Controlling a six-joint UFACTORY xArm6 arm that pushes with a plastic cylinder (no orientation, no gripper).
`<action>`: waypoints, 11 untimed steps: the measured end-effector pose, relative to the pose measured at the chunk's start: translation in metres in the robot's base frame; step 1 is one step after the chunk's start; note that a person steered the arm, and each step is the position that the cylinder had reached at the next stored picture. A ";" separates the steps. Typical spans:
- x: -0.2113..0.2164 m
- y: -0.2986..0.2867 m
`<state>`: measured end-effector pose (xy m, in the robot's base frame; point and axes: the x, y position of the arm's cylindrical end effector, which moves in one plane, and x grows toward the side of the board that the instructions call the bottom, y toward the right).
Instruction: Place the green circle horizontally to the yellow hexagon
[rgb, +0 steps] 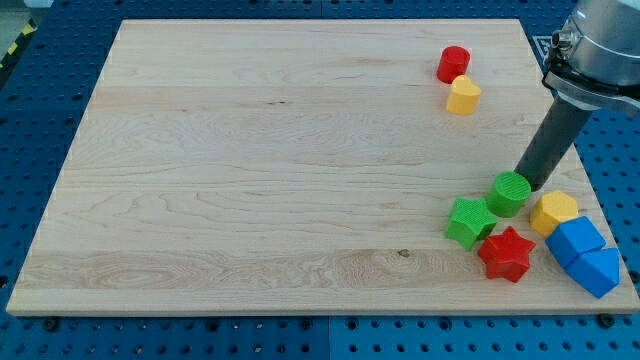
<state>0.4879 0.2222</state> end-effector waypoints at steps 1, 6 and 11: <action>-0.004 -0.006; -0.019 -0.067; -0.013 -0.059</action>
